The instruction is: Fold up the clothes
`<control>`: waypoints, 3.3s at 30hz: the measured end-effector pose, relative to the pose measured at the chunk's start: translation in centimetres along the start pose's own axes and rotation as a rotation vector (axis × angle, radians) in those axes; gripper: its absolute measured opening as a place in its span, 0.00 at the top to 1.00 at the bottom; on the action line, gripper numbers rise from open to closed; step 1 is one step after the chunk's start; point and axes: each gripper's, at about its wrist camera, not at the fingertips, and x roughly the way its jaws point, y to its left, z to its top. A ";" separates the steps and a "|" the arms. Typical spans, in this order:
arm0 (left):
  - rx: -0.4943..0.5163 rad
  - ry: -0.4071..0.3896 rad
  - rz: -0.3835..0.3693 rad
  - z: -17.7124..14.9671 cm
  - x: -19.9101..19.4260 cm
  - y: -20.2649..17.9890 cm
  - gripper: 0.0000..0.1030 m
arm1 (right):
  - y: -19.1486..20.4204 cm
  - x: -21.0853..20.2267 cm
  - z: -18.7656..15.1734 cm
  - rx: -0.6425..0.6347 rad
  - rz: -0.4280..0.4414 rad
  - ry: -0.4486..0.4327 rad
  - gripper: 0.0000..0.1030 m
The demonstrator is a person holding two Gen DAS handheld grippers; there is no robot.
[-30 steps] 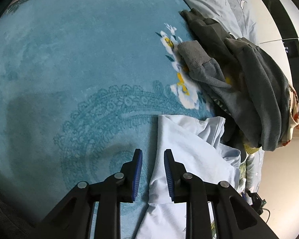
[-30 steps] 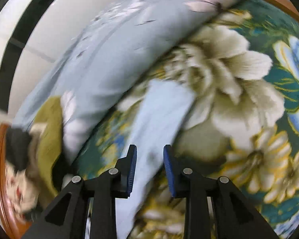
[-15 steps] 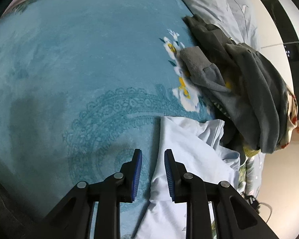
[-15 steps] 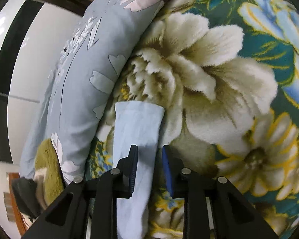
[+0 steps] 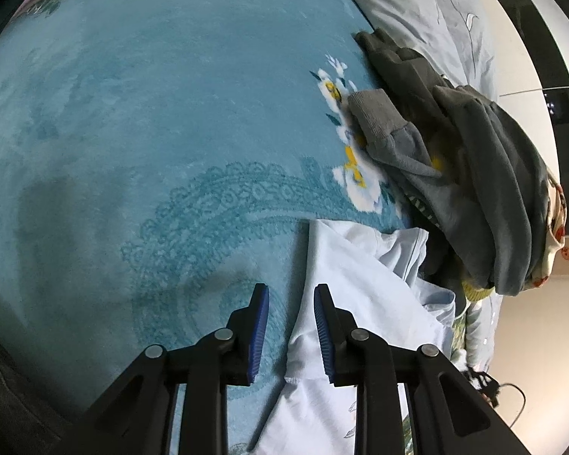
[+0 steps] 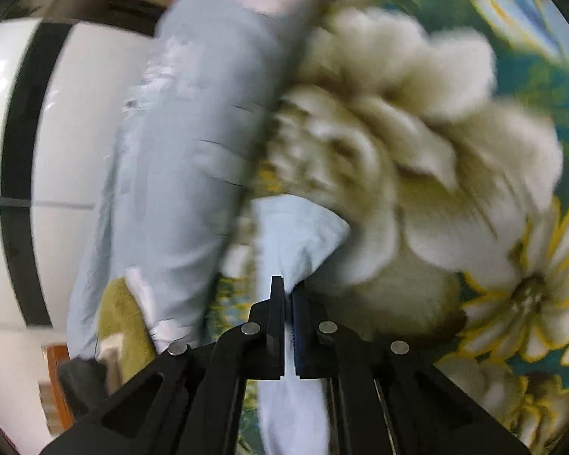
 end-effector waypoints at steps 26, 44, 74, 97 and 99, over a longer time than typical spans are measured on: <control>-0.033 -0.004 -0.166 0.0 -1.5 0.7 0.70 | 13.0 -3.9 -47.0 -1.256 0.301 0.464 0.97; 0.048 0.063 -0.191 -0.7 -0.8 -0.4 0.50 | 8.1 -2.3 -57.2 -1.704 0.144 0.554 0.85; 0.356 0.015 0.035 -3.3 2.6 -5.0 0.96 | 8.9 1.2 -39.3 -1.412 -0.111 0.395 0.63; 0.246 0.060 0.051 -2.8 2.6 -3.7 0.59 | 4.5 0.0 -30.7 -1.226 -0.240 0.397 0.42; 0.266 0.061 0.065 -2.6 2.8 -3.9 0.59 | 4.9 0.5 -30.4 -1.203 -0.219 0.382 0.42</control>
